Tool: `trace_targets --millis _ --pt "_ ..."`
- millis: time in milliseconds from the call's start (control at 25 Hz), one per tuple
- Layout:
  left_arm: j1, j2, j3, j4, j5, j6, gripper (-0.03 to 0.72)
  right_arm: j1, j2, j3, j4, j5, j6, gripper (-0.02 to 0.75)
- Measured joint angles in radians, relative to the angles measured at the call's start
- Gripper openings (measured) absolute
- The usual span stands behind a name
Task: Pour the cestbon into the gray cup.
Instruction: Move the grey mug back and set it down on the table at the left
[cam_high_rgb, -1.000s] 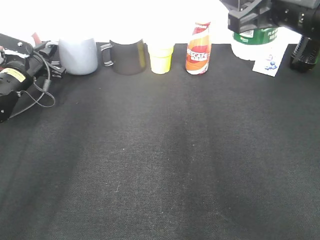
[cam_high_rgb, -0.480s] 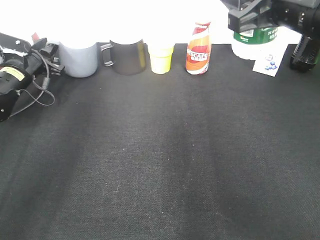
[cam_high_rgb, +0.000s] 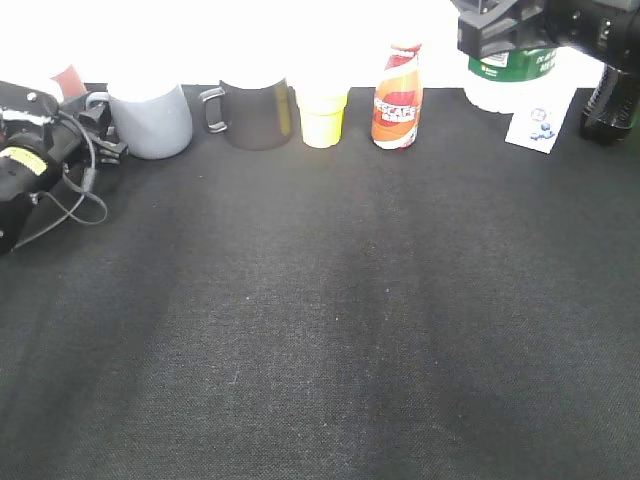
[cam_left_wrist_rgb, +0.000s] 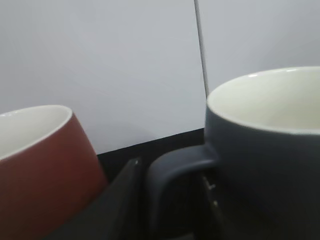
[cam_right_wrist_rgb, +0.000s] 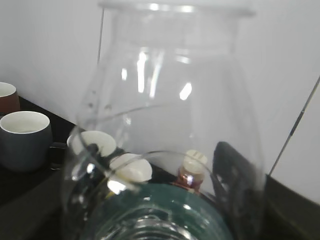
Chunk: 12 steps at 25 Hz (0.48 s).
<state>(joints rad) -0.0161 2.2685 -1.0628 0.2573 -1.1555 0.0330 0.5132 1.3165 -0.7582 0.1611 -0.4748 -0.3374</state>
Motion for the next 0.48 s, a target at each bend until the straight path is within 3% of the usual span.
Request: trace_targets --millis 480 --pt "0.004 -0.059 0.074 0.039 0.037 -0.012 0.24 0.0 0.0 0.0 0.0 -0.004 0.0 0.504"
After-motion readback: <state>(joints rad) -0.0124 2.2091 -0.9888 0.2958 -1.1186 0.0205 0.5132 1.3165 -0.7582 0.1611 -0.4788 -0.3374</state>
